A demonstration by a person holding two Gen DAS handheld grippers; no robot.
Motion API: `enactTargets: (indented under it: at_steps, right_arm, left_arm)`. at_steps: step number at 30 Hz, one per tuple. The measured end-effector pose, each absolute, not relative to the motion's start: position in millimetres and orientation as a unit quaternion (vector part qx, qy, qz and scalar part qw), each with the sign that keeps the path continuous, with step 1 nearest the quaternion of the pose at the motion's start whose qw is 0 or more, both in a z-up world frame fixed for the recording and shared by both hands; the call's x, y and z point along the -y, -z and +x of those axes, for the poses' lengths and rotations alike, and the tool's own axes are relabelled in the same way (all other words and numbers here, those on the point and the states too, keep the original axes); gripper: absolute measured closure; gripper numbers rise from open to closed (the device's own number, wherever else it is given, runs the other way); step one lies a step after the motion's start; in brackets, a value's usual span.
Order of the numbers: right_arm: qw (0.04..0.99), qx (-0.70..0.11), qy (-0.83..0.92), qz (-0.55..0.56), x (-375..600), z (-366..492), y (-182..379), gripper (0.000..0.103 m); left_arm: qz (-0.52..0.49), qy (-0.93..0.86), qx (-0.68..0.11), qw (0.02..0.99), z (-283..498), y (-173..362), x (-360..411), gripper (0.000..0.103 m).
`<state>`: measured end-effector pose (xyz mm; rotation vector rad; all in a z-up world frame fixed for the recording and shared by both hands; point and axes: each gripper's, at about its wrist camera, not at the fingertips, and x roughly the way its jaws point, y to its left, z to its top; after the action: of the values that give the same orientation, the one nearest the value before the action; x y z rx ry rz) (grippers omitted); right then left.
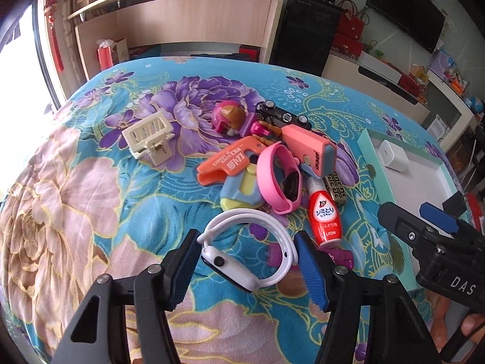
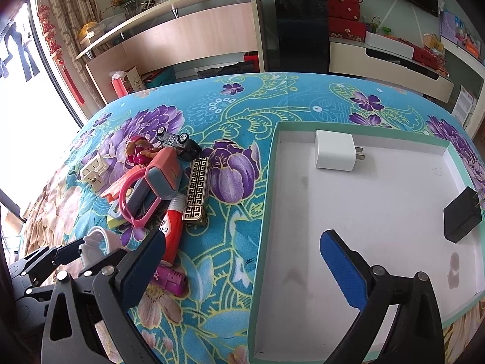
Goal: Organize rigid objects
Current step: 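Move the left tool to the white smartwatch and grasp its band, then grasp the pink barcode tube with the right tool while the left tool holds the smartwatch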
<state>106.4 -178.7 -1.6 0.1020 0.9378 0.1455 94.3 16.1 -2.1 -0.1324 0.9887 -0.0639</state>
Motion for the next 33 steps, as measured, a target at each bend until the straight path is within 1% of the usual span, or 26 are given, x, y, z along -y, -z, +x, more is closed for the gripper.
enactTargets:
  at_steps: [7,11,13,24,33]
  right_arm:
    - [0.888,-0.448,-0.098,0.033,151,96,-6,0.002]
    - [0.884,-0.45,-0.119,0.026,124,88,-4,0.002]
    - [0.882,-0.453,-0.127,0.026,112,84,-2,0.003]
    - [0.875,-0.481,-0.063,0.015,89,85,31,0.004]
    - [0.874,-0.483,-0.044,0.009,74,87,42,0.004]
  left_arm:
    - [-0.096,-0.048,-0.453,0.885,89,-10,-54,0.037]
    - [-0.092,-0.069,-0.445,0.888,86,-14,-62,0.037]
    - [-0.097,-0.082,-0.447,0.885,85,-13,-68,0.037]
    - [-0.114,-0.112,-0.453,0.877,81,-6,-89,0.037]
    - [-0.119,-0.117,-0.458,0.873,82,-2,-94,0.037]
